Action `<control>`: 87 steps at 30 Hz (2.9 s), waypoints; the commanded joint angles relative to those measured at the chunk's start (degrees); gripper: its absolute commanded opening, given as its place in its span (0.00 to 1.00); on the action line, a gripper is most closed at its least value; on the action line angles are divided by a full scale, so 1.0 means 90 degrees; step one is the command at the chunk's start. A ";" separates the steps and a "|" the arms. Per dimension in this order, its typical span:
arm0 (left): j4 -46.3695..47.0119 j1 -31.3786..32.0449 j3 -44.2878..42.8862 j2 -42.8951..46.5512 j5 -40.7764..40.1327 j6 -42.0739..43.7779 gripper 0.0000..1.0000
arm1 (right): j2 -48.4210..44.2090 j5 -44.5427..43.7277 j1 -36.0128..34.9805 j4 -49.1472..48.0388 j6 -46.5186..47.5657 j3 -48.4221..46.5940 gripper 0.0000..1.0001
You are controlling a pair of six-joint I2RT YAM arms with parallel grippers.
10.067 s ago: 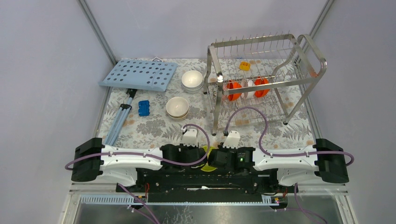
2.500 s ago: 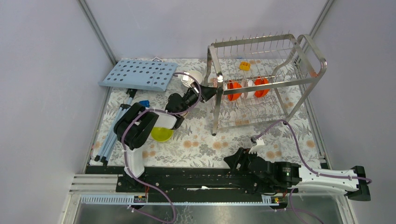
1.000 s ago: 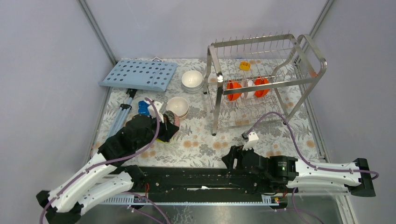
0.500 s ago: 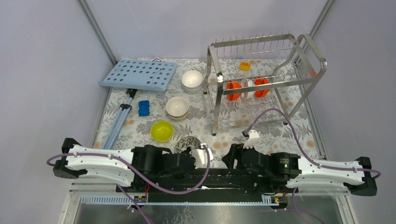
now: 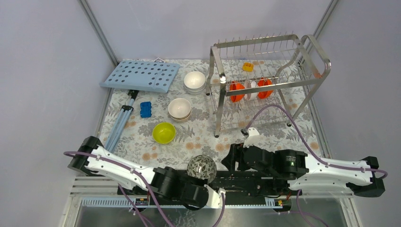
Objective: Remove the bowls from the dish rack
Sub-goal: Place the bowl at the center of the board.
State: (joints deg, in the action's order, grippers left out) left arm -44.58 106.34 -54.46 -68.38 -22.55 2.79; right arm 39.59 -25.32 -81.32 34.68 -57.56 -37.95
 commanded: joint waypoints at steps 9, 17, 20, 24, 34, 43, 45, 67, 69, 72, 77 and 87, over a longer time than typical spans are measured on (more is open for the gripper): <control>0.0784 0.0060 0.0035 -0.0464 0.0675 0.1443 0.00 | 0.1471 0.0655 -0.0037 0.0416 0.0777 -0.1007 0.61; 0.0847 0.0059 -0.0043 -0.0505 0.0712 0.1458 0.00 | 0.2124 0.0739 -0.0037 0.0214 0.0988 -0.1255 0.54; 0.0848 0.0059 -0.0093 -0.0556 0.0718 0.1435 0.00 | 0.2346 0.0760 -0.0037 0.0176 0.1023 -0.1320 0.50; 0.0881 0.0059 -0.0134 -0.0538 0.0682 0.1452 0.00 | 0.2648 0.0833 -0.0039 0.0159 0.1053 -0.1385 0.44; 0.0926 0.0059 -0.0060 -0.0397 0.0354 0.1259 0.00 | 0.3062 0.0924 -0.0037 0.0318 0.1259 -0.1523 0.28; 0.1002 0.0059 0.0009 -0.0386 0.0030 0.0763 0.00 | 0.3203 0.0850 -0.0037 0.0337 0.1223 -0.1635 0.00; 0.1023 0.0059 -0.0020 -0.0359 -0.0202 0.0513 0.08 | 0.3075 0.0650 -0.0038 0.0385 0.1104 -0.1601 0.00; 0.1255 -0.1555 0.0327 0.1858 -0.2584 -0.5782 0.99 | 0.1390 -0.0715 -0.0036 0.0140 -0.0305 -0.0201 0.00; 0.0869 -0.2455 0.0300 0.1658 -0.1753 -0.6900 0.99 | 0.1495 -0.0824 -0.0029 0.0097 -0.0421 -0.0182 0.00; 0.0863 -0.2714 0.0499 0.1421 -0.1360 -0.7768 0.98 | 0.1625 -0.0944 -0.0034 0.0036 -0.0679 -0.0120 0.00; 0.0898 -0.2710 0.0685 0.1052 -0.1243 -0.8380 0.99 | 0.1561 -0.1116 -0.0037 -0.0374 -0.1204 0.0240 0.00; 0.1348 -0.2715 0.0861 0.0454 -0.0869 -0.8045 0.91 | 0.1773 -0.1178 -0.0037 -0.0836 -0.1747 0.0491 0.00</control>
State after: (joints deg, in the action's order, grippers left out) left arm -37.01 81.95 -48.01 -63.57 -32.40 -68.99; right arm 54.37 -32.53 -81.36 31.70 -68.77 -32.16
